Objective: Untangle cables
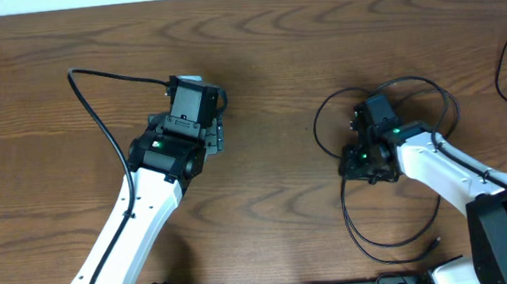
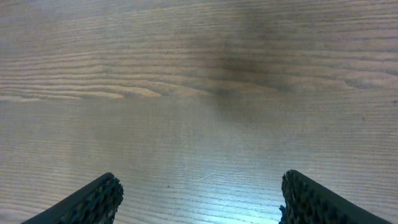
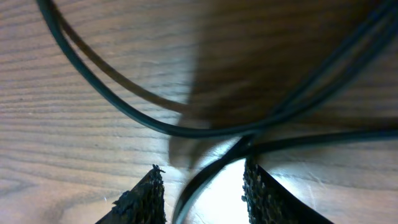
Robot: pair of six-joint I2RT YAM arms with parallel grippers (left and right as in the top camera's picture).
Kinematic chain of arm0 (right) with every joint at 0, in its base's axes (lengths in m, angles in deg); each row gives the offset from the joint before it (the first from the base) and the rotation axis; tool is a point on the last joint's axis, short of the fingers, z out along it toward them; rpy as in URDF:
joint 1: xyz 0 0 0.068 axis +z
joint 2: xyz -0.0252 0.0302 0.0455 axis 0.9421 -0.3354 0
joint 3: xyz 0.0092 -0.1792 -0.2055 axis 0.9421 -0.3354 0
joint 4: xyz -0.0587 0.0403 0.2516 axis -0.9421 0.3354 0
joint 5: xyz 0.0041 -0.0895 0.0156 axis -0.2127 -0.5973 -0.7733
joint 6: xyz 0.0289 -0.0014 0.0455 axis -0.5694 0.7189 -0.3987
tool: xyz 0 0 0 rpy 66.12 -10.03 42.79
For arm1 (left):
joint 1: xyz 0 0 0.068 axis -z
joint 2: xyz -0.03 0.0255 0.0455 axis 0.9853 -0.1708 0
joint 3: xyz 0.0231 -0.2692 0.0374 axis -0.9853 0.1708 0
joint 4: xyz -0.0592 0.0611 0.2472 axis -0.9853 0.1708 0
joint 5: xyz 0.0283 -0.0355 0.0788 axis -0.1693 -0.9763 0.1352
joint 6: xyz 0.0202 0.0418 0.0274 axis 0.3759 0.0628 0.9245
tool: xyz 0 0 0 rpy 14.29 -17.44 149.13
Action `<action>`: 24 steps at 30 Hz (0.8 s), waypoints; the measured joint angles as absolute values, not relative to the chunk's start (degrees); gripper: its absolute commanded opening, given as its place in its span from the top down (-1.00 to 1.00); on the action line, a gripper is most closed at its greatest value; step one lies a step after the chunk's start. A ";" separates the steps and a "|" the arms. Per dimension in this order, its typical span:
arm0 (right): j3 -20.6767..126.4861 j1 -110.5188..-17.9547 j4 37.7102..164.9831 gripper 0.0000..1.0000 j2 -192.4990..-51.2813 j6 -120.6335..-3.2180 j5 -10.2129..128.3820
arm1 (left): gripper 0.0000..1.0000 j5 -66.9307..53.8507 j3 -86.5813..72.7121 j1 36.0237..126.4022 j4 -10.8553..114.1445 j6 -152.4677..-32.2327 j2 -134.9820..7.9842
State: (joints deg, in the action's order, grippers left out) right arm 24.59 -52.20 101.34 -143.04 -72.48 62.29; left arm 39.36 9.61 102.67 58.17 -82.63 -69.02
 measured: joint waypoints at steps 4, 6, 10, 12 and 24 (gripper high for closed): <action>24.65 -49.10 100.48 0.28 -143.54 -73.55 59.20 | -0.66 39.36 9.63 102.67 58.15 -82.63 -69.02; 24.72 -47.99 100.37 0.51 -143.74 -74.19 57.87 | -0.65 39.36 9.61 102.67 58.15 -82.63 -69.02; 25.03 -47.18 100.37 0.88 -144.30 -75.96 55.95 | -0.65 39.36 9.61 102.67 58.15 -82.63 -69.02; 25.05 -47.18 100.42 0.97 -144.44 -76.48 55.31 | -0.65 39.36 9.61 102.67 58.15 -82.63 -69.02; 26.12 -47.53 101.03 0.97 -145.09 -76.94 54.13 | -0.66 39.36 9.61 102.67 58.17 -82.63 -69.02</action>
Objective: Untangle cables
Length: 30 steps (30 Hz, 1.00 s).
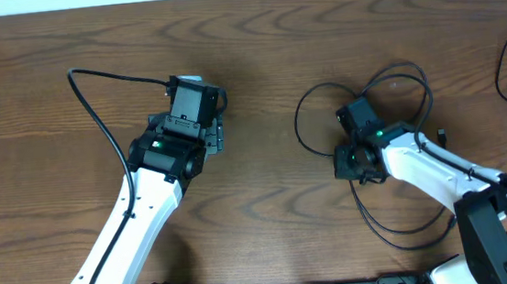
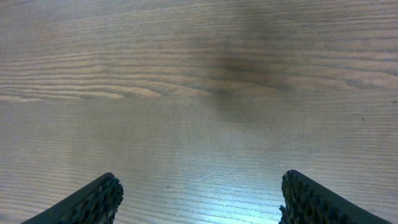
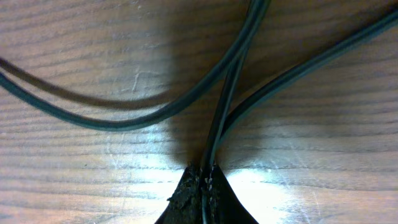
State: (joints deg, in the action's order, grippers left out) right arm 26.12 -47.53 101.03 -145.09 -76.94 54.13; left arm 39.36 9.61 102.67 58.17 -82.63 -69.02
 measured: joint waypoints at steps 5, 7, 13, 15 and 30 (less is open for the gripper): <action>35.80 -50.39 105.47 0.97 -146.60 -75.11 51.62 | -0.65 39.36 9.63 102.67 58.15 -82.63 -69.02; 41.24 -51.55 106.47 0.97 -146.64 -74.03 49.59 | -0.65 39.36 9.63 102.67 58.13 -82.63 -69.02; 55.54 -55.37 106.65 0.97 -146.64 -71.26 39.03 | -0.66 39.36 9.63 102.67 58.15 -82.63 -69.02; 58.38 -56.84 105.86 0.97 -146.64 -70.84 35.27 | -0.65 39.36 9.63 102.67 58.13 -82.63 -69.02; 61.75 -74.89 86.93 0.97 -146.64 -66.41 22.44 | -0.65 39.36 9.63 102.67 58.15 -82.63 -69.02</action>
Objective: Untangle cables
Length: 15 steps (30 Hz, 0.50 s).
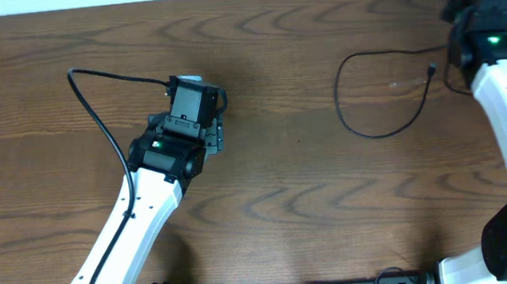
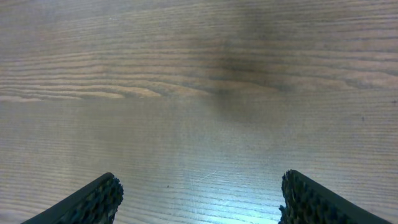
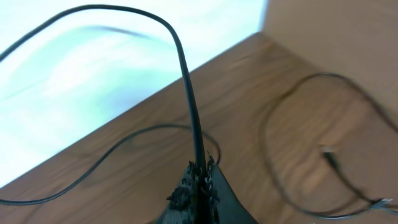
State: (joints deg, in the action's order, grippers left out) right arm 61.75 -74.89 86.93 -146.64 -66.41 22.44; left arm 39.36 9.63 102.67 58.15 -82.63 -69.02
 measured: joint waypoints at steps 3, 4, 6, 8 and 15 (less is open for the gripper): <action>61.75 -78.35 86.36 0.98 -146.64 -66.38 22.20 | -0.65 39.36 9.63 102.67 58.17 -82.63 -69.02; 61.75 -79.50 86.04 0.97 -146.64 -66.38 22.07 | -0.66 39.36 9.63 102.67 58.17 -82.63 -69.02; 61.75 -82.35 85.29 0.98 -146.64 -66.41 21.94 | -0.66 39.36 9.63 102.67 58.17 -82.63 -69.02; 61.75 -85.08 85.25 0.97 -146.64 -66.38 22.05 | -0.65 39.36 9.63 102.67 58.15 -82.63 -69.02; 61.75 -90.06 86.56 0.97 -146.64 -66.19 22.51 | -0.65 39.36 9.63 102.67 58.15 -82.63 -69.02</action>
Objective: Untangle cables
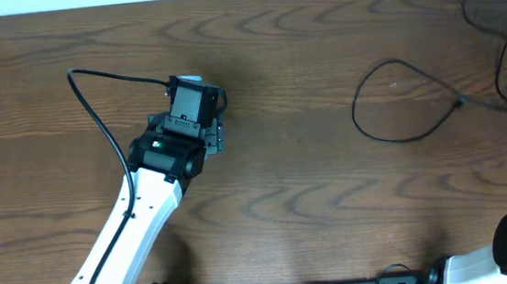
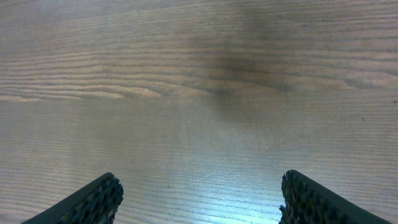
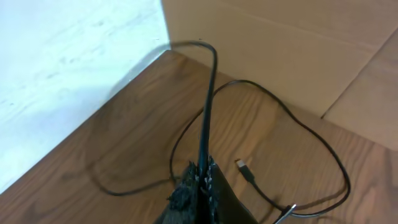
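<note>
A black cable (image 1: 356, 115) lies in one open loop on the right half of the wooden table and trails off toward the right edge. My right gripper (image 3: 203, 171) is shut on a strand of black cable (image 3: 208, 106), held up above the table's far right corner. In the overhead view only a part of the right arm shows at the right edge. Below the gripper lies another black cable with a USB plug (image 3: 246, 170). My left gripper (image 2: 199, 202) stands open over bare wood at centre left, nothing between its fingers (image 2: 93, 199).
The left arm's own black lead (image 1: 94, 110) arcs across the table at the left. A white cable lies at the right edge. A cardboard wall (image 3: 298, 37) rises beyond the right corner, with white floor (image 3: 62, 68) past the far edge.
My right gripper, still shut on the cable, has moved from the far right corner to beyond the overhead view's right edge. The loop on the table has shifted slightly to the right. The left arm is unmoved.
My right gripper stood open over tangled loops at right of centre. Then it was shut on the strands there. Then it was raised at the far right corner with the cable, the tangle drawn out into one loop. Now it holds the cable farther right.
</note>
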Robot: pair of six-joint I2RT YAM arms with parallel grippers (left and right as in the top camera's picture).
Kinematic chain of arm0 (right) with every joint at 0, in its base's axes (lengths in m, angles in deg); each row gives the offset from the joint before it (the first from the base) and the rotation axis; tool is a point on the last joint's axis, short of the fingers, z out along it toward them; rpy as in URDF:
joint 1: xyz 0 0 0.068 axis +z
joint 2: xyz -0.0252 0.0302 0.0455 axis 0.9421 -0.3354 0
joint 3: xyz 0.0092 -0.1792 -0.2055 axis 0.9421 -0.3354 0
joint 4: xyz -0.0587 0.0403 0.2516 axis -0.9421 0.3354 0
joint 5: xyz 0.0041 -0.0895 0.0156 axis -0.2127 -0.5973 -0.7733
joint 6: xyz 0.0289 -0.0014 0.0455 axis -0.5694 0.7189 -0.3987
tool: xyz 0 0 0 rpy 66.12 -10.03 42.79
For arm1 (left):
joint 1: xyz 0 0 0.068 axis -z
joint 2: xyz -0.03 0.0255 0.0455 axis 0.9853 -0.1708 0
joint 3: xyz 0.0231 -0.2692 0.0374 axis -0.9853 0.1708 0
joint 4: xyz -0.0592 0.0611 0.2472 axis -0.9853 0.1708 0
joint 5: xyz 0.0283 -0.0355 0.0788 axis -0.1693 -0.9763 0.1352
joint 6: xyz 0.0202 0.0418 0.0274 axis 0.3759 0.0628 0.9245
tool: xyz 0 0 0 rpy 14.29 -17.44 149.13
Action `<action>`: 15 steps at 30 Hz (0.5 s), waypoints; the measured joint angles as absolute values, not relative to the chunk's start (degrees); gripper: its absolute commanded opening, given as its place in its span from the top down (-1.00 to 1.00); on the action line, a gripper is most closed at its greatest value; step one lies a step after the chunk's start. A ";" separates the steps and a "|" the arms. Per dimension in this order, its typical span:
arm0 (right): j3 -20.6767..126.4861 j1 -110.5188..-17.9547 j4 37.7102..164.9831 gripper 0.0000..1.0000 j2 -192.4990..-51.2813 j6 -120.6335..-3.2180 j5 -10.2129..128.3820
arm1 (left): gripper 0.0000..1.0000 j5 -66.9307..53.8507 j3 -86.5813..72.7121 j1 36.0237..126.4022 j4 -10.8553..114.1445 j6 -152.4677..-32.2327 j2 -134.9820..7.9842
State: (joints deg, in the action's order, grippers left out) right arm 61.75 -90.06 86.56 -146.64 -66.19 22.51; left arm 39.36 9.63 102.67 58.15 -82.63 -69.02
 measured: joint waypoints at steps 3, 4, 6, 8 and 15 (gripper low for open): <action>61.75 -91.18 86.74 0.98 -146.64 -65.99 22.51 | -0.65 39.36 9.63 102.67 58.17 -82.63 -69.02; 61.75 -91.70 86.78 0.97 -146.64 -65.95 22.49 | -0.65 39.36 9.63 102.67 58.15 -82.63 -69.02; 61.75 -92.29 86.93 0.97 -146.64 -65.88 22.46 | -0.65 39.36 9.63 102.67 58.15 -82.63 -69.02; 61.75 -92.68 86.87 0.97 -146.66 -65.75 22.44 | -0.66 39.36 9.63 102.67 58.15 -82.63 -69.02; 61.75 -94.50 83.11 0.97 -147.60 -65.53 22.46 | -0.65 39.36 9.63 102.67 58.17 -82.63 -69.02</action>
